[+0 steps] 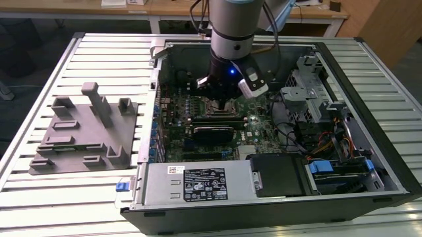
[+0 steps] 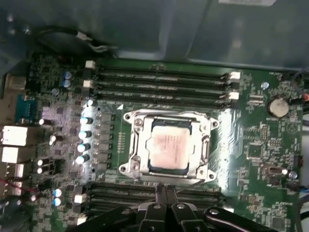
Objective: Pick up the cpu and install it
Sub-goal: 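Install the second cpu locking lever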
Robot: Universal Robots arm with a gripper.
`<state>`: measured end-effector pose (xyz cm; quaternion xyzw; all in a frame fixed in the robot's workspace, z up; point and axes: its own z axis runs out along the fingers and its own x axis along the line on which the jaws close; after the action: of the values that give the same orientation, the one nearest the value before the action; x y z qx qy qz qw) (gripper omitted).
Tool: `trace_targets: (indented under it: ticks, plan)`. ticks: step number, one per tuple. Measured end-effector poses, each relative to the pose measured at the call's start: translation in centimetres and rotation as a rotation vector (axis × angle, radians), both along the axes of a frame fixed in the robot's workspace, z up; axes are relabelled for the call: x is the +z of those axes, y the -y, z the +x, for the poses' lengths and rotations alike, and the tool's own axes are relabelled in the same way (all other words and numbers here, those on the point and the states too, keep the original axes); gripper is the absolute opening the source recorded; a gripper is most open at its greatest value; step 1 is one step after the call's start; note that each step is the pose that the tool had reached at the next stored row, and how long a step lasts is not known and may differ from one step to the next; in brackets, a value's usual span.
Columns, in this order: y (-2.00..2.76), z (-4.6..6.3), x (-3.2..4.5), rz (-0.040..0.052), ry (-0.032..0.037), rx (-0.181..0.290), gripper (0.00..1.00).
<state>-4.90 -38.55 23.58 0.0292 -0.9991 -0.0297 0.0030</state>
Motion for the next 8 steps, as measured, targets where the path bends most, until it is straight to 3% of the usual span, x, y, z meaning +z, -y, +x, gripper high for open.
trace_targets:
  ticks: [3,8]
  plan:
    - [0.44,-0.3,-0.07,0.0030,0.0000,0.000,0.11]
    - [0.47,-1.5,-0.61,0.0065,-0.0001,0.000,0.11]
